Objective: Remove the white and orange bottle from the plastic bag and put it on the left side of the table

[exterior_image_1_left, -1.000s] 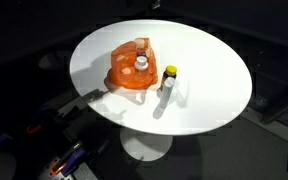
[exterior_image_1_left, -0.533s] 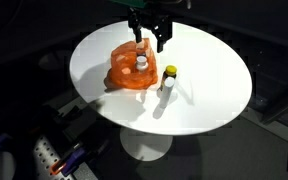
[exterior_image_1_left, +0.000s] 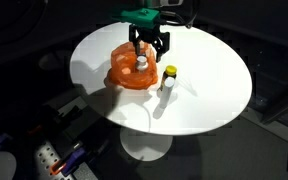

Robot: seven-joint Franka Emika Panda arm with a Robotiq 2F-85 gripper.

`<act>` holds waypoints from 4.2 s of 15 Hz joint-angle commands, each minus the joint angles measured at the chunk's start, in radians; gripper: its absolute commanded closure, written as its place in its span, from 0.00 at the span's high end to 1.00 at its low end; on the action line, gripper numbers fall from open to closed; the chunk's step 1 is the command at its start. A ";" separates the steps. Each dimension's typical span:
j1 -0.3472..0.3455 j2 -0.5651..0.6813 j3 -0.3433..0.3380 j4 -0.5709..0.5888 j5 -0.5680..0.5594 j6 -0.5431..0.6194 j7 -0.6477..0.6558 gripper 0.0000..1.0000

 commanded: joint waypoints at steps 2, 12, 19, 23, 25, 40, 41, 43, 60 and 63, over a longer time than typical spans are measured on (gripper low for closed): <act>-0.004 0.062 0.017 0.074 0.014 -0.056 -0.075 1.00; 0.024 0.064 0.025 0.062 -0.025 -0.101 -0.049 1.00; 0.028 0.086 0.029 0.068 -0.028 -0.052 -0.065 1.00; 0.030 0.096 0.030 0.068 -0.025 -0.040 -0.067 0.68; 0.031 0.096 0.030 0.066 -0.024 -0.036 -0.063 0.52; 0.021 -0.099 0.013 0.102 -0.001 -0.148 -0.024 0.19; 0.026 -0.110 0.015 0.104 -0.005 -0.153 -0.017 0.19; 0.036 -0.128 0.023 0.108 -0.003 -0.165 -0.019 0.19; 0.165 -0.114 0.135 0.125 -0.043 -0.246 -0.030 0.19; 0.174 -0.062 0.141 0.140 -0.054 -0.245 -0.013 0.19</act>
